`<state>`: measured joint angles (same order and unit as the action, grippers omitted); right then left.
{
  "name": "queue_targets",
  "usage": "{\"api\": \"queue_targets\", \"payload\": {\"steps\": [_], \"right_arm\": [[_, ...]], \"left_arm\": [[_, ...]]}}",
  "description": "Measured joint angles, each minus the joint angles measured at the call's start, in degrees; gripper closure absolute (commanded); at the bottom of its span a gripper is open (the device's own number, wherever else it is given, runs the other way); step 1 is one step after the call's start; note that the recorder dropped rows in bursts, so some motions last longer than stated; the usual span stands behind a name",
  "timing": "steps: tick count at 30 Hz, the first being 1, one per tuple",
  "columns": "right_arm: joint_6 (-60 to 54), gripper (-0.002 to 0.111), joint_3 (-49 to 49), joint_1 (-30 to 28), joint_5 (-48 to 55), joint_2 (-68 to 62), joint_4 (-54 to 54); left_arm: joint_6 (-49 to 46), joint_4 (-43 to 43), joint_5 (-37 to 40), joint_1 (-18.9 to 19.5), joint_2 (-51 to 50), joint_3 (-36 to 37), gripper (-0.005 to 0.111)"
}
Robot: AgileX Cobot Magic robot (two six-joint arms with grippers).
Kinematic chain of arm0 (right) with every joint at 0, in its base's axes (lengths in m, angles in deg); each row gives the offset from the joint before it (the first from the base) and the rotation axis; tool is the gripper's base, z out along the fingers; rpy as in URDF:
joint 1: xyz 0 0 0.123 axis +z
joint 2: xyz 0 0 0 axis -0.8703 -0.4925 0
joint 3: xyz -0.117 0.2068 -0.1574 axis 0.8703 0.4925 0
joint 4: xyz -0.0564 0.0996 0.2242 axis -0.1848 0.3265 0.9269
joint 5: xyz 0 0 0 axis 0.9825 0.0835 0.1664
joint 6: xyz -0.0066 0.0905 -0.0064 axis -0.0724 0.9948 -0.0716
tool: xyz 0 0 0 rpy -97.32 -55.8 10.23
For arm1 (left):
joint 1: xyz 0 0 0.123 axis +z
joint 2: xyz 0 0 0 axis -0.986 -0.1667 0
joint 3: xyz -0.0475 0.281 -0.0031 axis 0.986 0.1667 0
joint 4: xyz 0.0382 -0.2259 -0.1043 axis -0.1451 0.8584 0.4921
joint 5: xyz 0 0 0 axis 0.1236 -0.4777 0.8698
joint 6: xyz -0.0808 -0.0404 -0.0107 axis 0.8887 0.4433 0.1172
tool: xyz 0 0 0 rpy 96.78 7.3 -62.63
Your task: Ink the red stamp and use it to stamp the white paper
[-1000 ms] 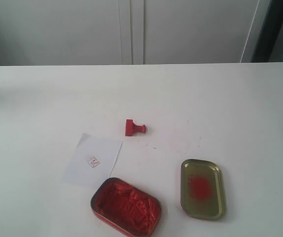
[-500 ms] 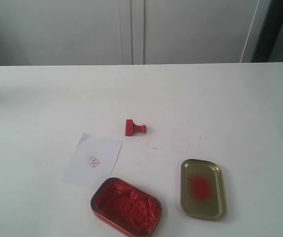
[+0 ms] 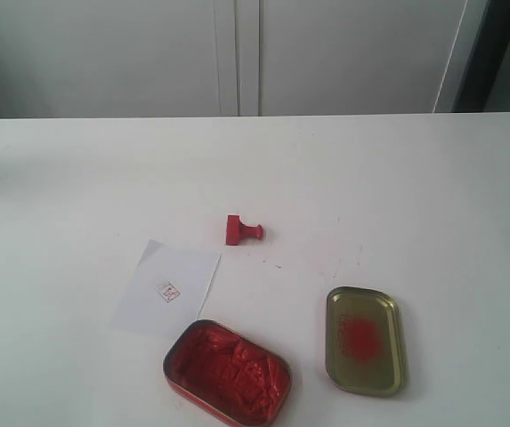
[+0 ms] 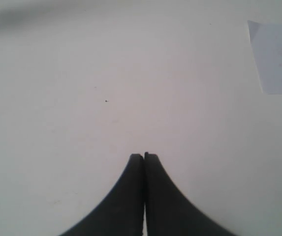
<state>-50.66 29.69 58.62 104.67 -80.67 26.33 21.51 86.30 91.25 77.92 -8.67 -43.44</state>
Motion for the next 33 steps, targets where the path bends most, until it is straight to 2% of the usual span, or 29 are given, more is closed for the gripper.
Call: {"api": "queue_targets", "payload": {"steps": [15,33], "right_arm": [[0.00,0.108,0.00,0.14,0.09,13.85,0.00],[0.00,0.108,0.97,0.14,0.39,17.80,0.00]], "left_arm": [[0.00,0.00,0.00,0.00,0.00,0.00,0.107],[0.00,0.00,0.00,0.00,0.00,0.00,0.107]]}}
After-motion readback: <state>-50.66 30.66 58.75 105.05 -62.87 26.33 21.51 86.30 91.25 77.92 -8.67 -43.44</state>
